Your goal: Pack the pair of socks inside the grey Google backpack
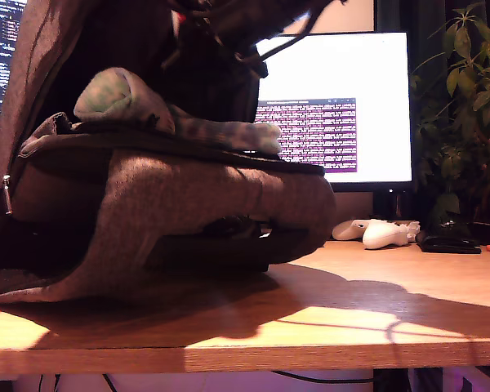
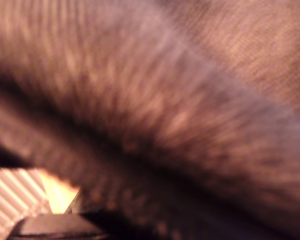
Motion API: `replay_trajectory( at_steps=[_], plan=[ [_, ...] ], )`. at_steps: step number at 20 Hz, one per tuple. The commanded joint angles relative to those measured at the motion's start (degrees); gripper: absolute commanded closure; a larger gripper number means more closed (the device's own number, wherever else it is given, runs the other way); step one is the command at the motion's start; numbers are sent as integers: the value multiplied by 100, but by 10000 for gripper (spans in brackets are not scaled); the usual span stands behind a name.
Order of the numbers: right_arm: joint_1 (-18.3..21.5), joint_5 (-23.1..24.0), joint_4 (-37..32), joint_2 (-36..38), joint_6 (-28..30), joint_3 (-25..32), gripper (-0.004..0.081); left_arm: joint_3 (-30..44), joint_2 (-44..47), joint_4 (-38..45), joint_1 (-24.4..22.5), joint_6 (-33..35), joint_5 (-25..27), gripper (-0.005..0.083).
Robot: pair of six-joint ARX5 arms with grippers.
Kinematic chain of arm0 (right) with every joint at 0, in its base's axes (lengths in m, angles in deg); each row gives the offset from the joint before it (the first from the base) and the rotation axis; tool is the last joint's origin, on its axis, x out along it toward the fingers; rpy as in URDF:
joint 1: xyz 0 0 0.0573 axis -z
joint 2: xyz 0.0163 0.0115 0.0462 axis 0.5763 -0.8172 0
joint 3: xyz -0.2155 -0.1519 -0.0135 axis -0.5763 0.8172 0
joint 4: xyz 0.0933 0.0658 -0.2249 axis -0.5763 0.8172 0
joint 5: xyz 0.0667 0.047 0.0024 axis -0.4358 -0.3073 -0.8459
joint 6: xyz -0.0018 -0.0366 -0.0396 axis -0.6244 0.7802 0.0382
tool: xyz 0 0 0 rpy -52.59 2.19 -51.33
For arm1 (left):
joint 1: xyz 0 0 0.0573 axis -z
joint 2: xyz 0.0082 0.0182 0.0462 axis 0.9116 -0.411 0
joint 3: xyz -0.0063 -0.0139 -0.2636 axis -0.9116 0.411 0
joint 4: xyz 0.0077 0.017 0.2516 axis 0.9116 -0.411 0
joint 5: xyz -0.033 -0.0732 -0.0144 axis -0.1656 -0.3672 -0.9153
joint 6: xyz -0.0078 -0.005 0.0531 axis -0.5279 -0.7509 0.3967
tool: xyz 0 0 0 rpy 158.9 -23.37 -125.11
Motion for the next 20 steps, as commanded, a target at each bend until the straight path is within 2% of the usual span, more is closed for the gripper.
replay_trajectory(
  at_steps=[1, 4, 7, 11, 15, 20],
  plan=[
    [-101, 2, 81, -431, -11, -55, 782, -372, 94, 280, 96, -15, -46, 795],
    [-87, 0, 0, -501, -72, -57, 782, -374, 94, 254, 96, -13, -2, 795],
    [-87, -4, 136, -238, -42, -59, 782, -374, 92, 238, 96, -13, -7, 795],
    [-70, 203, 876, 216, 365, -63, 782, -374, 92, 138, 94, -13, -4, 795],
    [20, 238, 1622, 280, 511, -63, 782, -374, 92, 149, 94, -13, -44, 795],
    [9, 243, 1427, 2, 514, -63, 782, -376, 92, 254, 96, -17, -57, 795]
  ],
)
